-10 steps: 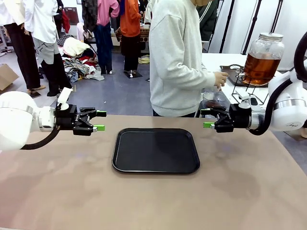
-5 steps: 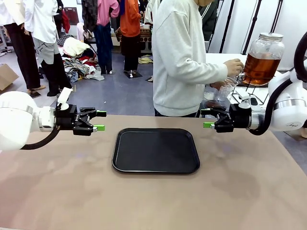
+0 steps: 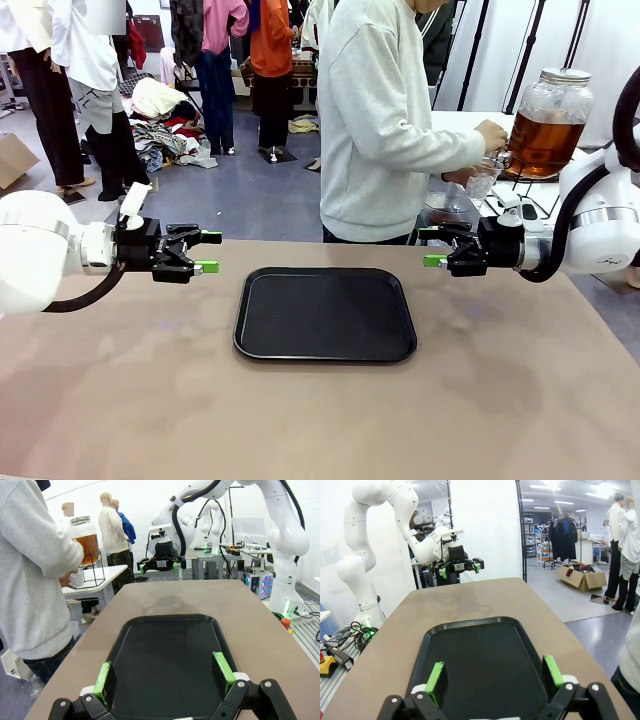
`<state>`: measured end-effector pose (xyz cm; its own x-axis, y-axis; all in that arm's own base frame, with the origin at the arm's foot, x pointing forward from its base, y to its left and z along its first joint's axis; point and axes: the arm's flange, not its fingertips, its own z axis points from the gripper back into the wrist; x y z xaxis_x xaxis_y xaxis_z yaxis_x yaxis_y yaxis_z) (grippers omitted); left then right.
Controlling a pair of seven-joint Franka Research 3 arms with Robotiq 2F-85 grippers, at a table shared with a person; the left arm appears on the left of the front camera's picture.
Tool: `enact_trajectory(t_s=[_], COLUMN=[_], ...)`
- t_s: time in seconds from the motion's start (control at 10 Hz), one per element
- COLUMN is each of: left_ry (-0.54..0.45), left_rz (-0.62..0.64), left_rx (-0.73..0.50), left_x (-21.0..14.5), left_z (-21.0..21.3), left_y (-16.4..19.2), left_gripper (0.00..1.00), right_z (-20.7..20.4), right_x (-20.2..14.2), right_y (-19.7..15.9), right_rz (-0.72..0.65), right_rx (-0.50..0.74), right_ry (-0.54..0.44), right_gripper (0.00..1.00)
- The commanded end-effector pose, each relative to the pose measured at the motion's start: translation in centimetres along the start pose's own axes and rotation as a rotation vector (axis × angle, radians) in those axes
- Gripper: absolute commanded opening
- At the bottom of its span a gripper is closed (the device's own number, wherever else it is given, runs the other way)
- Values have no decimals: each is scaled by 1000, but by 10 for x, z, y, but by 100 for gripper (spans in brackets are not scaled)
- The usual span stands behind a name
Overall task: Pour the drink into the iced cup.
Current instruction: Open the gripper to release the iced cup you were holding.
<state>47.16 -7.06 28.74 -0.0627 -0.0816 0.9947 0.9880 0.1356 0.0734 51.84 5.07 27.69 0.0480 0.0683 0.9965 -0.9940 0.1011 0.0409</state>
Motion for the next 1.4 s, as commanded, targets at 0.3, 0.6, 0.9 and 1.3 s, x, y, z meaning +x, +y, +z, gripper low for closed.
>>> enact_trajectory(t_s=[0.3, 0.6, 0.9, 1.3], left_ry=[-8, -8, -8, -8], left_rz=[-4, -4, -4, -4], left_rx=[7, 7, 7, 7], left_x=[1, 1, 1, 1], left_z=[-2, -2, -2, -2], left_y=[0, 0, 0, 0], left_gripper=[100, 100, 100, 100], right_z=[0, 0, 0, 0], right_x=[1, 1, 1, 1], right_y=[0, 0, 0, 0], right_rz=[3, 3, 3, 3], right_rx=[0, 0, 0, 0], right_ry=[0, 0, 0, 0], right_gripper=[100, 100, 100, 100])
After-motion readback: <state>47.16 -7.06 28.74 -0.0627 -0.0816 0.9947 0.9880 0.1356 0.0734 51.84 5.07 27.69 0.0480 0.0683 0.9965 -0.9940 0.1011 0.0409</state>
